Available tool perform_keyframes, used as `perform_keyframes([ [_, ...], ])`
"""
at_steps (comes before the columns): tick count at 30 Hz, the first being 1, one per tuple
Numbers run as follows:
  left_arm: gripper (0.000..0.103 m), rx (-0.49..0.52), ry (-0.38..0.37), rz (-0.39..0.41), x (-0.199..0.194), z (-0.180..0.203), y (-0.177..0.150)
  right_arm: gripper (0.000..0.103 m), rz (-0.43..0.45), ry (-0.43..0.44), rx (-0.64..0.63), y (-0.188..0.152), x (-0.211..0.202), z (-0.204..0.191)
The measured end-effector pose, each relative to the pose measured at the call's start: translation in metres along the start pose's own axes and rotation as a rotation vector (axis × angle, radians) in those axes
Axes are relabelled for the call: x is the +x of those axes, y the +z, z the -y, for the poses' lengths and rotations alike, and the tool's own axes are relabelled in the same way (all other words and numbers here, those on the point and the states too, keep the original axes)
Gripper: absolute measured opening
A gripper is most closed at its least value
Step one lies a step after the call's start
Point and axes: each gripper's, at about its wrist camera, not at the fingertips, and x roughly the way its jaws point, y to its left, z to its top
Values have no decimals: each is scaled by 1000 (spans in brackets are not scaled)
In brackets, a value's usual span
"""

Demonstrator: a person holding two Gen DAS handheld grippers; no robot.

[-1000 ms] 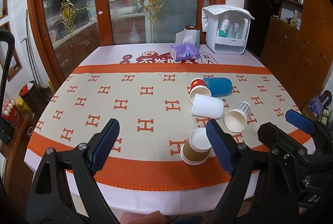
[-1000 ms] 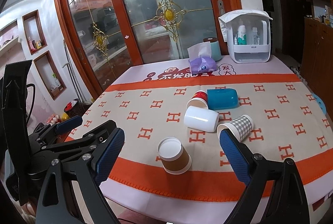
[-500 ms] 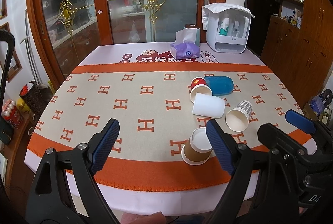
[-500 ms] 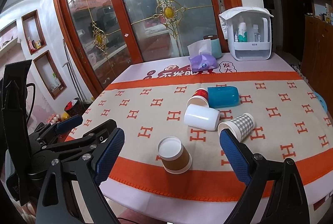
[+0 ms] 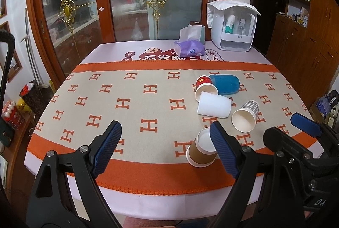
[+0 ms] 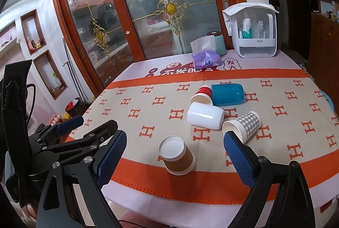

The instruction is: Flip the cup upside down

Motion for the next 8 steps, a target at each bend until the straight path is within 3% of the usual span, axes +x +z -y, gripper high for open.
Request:
perform_keyframes([
  [8,83,-6,5,-14,6,-2,-1,94,-13,-2,6,-1,8,1],
])
